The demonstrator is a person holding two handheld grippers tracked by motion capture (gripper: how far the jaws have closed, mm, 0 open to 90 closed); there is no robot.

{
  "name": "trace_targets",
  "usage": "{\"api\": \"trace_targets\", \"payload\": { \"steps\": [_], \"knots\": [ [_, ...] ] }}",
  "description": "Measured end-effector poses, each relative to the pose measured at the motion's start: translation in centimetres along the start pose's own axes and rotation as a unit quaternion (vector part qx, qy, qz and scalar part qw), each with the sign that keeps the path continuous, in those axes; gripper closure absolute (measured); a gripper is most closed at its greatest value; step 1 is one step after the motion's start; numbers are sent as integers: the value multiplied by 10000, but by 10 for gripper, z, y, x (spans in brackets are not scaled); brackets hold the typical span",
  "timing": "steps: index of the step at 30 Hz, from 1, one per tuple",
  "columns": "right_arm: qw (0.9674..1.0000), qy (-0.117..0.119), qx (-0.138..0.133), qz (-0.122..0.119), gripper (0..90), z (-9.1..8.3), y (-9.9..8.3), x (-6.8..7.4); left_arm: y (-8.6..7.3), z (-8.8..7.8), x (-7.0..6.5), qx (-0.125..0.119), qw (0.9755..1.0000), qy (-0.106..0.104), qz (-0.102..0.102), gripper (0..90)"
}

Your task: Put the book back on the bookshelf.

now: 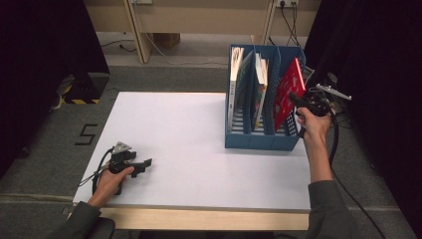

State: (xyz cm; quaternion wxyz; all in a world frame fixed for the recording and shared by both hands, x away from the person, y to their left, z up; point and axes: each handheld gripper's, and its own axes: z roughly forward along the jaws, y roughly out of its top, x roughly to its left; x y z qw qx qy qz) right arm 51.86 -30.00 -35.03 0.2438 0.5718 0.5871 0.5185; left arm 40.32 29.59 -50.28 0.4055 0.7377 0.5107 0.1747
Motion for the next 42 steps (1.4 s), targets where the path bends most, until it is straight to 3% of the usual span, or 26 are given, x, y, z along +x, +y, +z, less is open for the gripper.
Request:
{"api": "trace_targets", "payload": {
  "steps": [9,10,14,20,25,30,35,39,42],
  "knots": [
    [9978,175,139,-618,638,12,0,23,0,0,0,1,10000,-2,2,214],
    [9979,206,147,-601,631,14,0,25,0,0,0,1,10000,-5,2,213],
    [9960,153,198,-858,622,17,1,32,0,0,0,5,10000,-11,1,214],
    [9975,270,222,-621,568,15,0,30,0,0,0,4,10000,-18,-13,213],
    [9975,349,246,-565,519,15,-3,30,0,0,0,14,10000,-17,2,209],
    [9984,319,228,-416,446,11,-5,27,0,1,0,16,10000,-12,19,205],
    [9981,341,240,-448,390,-1,-10,26,0,1,-5,45,9992,275,285,175],
    [9968,330,299,-664,354,-12,-15,26,1,5,-11,280,9970,411,586,136],
    [9965,382,382,-636,314,-21,-22,27,1,5,-9,290,9974,335,562,138]
  ]
}}
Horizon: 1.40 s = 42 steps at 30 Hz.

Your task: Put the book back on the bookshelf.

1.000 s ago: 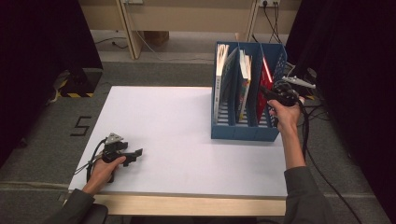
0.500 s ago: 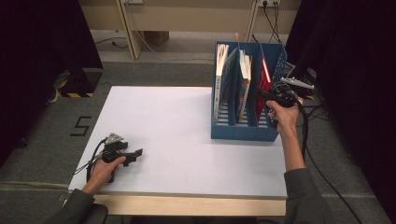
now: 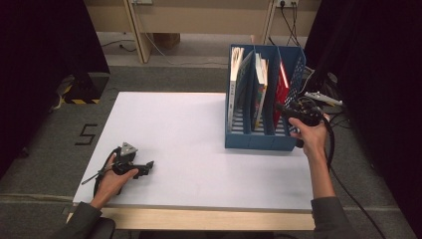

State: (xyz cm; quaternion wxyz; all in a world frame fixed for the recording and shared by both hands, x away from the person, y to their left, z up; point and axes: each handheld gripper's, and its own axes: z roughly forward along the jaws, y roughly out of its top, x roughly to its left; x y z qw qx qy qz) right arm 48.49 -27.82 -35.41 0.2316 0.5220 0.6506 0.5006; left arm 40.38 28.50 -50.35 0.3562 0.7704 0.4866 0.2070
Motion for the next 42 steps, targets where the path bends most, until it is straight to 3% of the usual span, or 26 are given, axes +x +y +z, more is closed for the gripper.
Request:
{"api": "trace_targets", "payload": {
  "steps": [5,9,14,17,20,24,34,38,42],
  "knots": [
    [9990,-89,115,-432,278,-15,-17,10,0,0,0,19,10000,9,29,136],
    [9981,-5,101,-600,238,-27,-33,23,0,0,0,19,10000,8,28,136],
    [9959,56,276,-865,228,-36,-56,38,0,0,0,21,10000,1,25,136],
    [9957,156,364,-841,221,-37,-67,45,0,-1,1,32,10000,-35,64,134],
    [9931,67,516,-1048,211,-35,-78,51,0,-1,1,25,9999,-51,84,134],
    [9926,120,656,-1012,189,-32,-91,58,0,-1,1,29,9999,-65,103,134],
    [9870,219,926,-1295,171,-24,-119,75,-1,-1,1,16,9999,-71,93,134],
    [9800,84,1174,-1605,180,-20,-130,84,-1,-1,1,13,9999,-76,94,134],
    [9756,179,1384,-1697,175,-18,-137,92,-1,-1,1,6,9999,-78,90,134]
  ]
}}
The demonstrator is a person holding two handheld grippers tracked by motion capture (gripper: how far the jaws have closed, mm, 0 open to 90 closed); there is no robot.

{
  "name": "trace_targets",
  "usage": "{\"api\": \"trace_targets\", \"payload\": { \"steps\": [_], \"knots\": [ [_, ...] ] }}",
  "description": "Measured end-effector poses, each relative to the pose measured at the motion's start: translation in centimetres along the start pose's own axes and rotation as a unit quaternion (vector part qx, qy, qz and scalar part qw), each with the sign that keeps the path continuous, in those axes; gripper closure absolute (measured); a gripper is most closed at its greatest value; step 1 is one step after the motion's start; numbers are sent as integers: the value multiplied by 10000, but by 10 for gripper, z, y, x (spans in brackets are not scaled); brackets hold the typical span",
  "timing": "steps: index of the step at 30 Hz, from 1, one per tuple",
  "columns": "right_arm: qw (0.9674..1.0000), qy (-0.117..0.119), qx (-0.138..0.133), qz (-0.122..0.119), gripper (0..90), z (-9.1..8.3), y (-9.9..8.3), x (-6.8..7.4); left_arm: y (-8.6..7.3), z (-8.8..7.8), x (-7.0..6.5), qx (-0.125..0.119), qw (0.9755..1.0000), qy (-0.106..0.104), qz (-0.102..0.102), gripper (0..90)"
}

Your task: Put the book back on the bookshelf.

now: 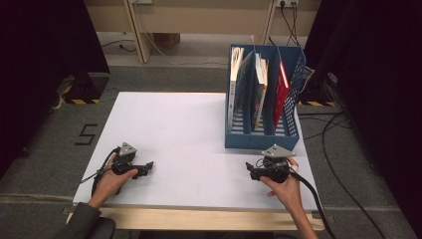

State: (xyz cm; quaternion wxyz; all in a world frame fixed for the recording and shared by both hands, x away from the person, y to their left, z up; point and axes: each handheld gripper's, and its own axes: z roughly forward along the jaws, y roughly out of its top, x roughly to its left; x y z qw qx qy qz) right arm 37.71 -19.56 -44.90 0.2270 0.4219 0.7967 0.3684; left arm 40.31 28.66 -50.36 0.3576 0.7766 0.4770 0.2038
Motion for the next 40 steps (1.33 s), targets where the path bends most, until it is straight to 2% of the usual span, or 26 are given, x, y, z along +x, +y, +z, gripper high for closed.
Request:
{"api": "trace_targets", "payload": {
  "steps": [3,7,12,19,23,27,33,40],
  "knots": [
    [9999,-87,30,-74,178,0,-2,4,0,0,0,7,10000,-5,2,134],
    [9999,8,35,135,184,-1,-11,3,0,0,0,2,10000,-4,3,134],
    [9998,-7,175,116,181,-2,-22,2,0,0,0,1,10000,-4,4,134],
    [9992,-48,342,216,176,-4,-36,-1,0,0,0,6,10000,-8,6,134],
    [9983,-126,576,22,174,-3,-44,-1,0,0,0,7,10000,-8,6,134],
    [9975,-88,707,27,172,-1,-51,-1,0,0,0,5,10000,-9,5,134],
    [9978,-68,589,307,162,-1,-57,-2,0,0,0,0,10000,-7,4,134],
    [9990,-44,334,295,159,-2,-64,-3,0,0,0,0,10000,-10,1,134]
  ]
}}
